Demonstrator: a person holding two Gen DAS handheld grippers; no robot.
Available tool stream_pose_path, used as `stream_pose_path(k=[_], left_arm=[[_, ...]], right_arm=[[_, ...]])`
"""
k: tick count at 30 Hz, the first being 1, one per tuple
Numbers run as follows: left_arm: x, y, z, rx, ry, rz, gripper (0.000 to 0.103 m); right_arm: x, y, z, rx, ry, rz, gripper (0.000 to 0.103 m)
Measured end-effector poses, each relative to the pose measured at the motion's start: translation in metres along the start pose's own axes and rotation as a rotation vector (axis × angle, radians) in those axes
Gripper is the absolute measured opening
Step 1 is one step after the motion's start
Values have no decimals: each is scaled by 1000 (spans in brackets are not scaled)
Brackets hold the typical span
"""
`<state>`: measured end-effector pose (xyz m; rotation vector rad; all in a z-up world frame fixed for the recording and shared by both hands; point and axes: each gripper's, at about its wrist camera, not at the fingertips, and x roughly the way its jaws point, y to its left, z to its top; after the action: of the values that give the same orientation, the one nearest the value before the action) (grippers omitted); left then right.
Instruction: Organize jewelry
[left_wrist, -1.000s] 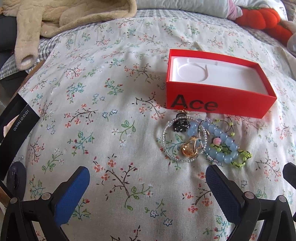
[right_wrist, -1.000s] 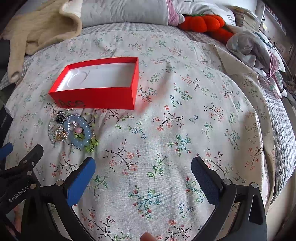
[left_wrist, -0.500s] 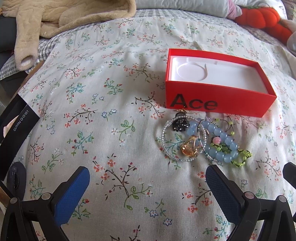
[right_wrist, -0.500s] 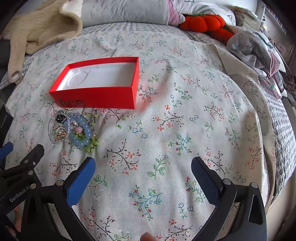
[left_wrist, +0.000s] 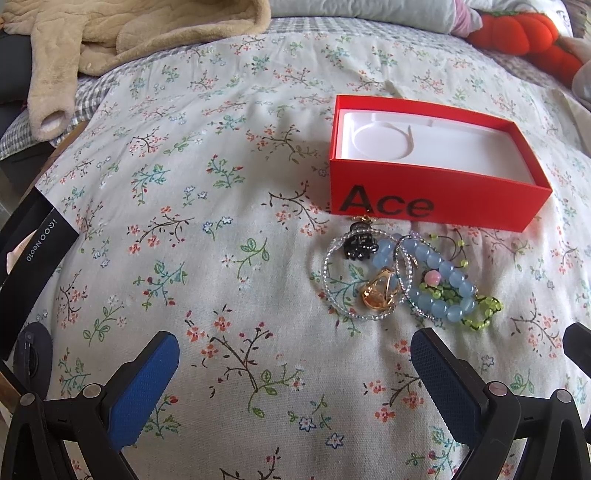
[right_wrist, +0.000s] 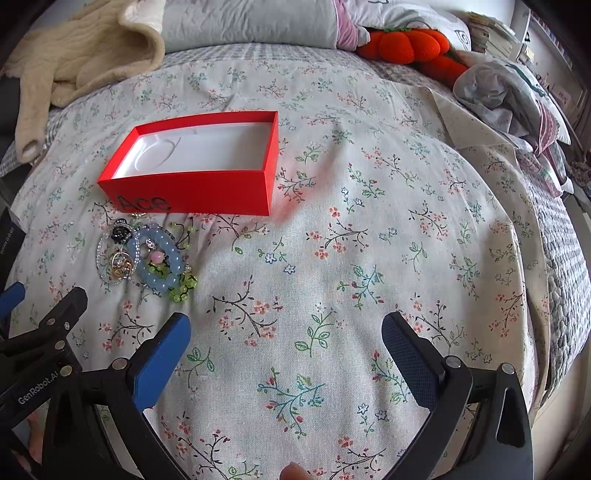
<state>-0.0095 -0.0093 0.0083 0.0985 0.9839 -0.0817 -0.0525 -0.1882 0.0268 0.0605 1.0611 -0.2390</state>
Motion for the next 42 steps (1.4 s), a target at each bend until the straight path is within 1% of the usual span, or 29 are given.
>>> stream_pose_path(k=[15,19,23,25,29,31,34,37,40,41,42], left_arm=[[2,0,-2,2,6,-2,103],[5,3,-1,-12,25,-21,103],[4,11,4,-42,36,-48,103],[3,13,6,-40,47,-63,103],[2,18,15,-32,74,-84,103],[4,20,22,-26,91,-90,103],[8,23,33,-30,121,-120,103],[16,25,42,-33,152,-150,102],[25,29,48,-41,165,-183,97],[29,32,48,-59,169,-206,96],[34,35,49,-80,176,-234,93]], right_arm=[[0,0,-1,0,2,1,103],[1,-1,-1,3,11,9,103],[4,-5,5,16,31,65,103],[5,-7,8,20,31,69,103],[5,-5,17,-43,27,65,103],[8,-4,23,-62,49,86,103],[15,-3,33,-77,97,120,103],[20,-4,43,-67,136,182,103],[22,-1,52,-69,149,225,103],[22,1,54,-76,151,232,103],[23,3,56,-81,154,240,103]])
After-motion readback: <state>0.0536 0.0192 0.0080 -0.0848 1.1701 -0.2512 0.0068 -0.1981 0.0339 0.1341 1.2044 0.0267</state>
